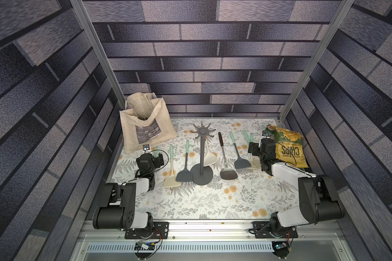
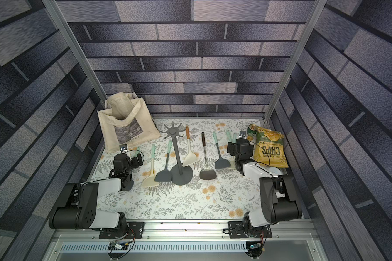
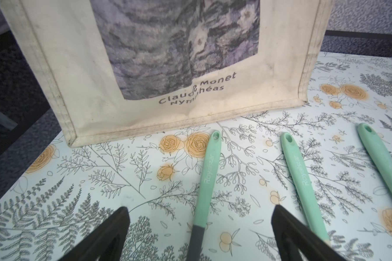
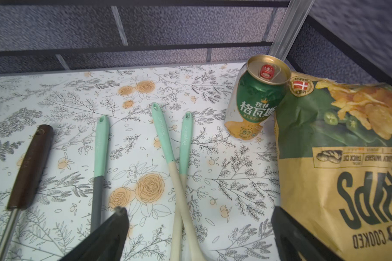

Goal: Take the spatula off the kitchen utensil rack
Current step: Reset both arms

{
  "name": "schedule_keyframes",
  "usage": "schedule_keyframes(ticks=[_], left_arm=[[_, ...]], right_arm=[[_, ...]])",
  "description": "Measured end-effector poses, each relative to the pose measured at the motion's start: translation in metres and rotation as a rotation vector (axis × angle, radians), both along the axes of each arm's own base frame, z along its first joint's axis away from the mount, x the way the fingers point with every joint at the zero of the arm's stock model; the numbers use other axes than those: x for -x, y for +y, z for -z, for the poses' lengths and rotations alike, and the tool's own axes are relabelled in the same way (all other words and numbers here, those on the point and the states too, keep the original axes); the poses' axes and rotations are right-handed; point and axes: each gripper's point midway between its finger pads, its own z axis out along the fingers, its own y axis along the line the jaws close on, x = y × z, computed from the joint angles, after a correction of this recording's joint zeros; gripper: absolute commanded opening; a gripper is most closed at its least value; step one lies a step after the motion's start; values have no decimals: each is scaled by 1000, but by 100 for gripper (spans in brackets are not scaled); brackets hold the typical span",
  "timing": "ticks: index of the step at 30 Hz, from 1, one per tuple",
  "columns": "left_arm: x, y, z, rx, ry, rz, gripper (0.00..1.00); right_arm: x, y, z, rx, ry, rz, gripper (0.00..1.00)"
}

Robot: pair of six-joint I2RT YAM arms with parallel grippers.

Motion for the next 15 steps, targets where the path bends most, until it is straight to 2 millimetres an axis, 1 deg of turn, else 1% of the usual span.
schedule_keyframes(ticks=[2,3,4,6,8,12,15], left_arm=[[-6,0,9,4,13,9,100],[-6,-1,12,2,17,14,100],[-7,-1,12,-1,15,16,100],[-9,-1,8,-5,-5,20,100],[-11,-3,3,-6,-26,28,100],[-13,-7,0,-7,-40,49,100],[-14,-7,-1,-8,-45,49,100]], right_arm=[[-5,-1,8,-18,-67,-10,100],[-7,-1,20,-21,-64,-18,100],[-5,-1,34,-21,-41,-22,100],[-1,1,46,-27,-36,-38,100],[0,3,43,-35,-69,-48,100],[-2,7,19,-49,-187,-71,100],[12,4,4,-42,-241,-71,100]])
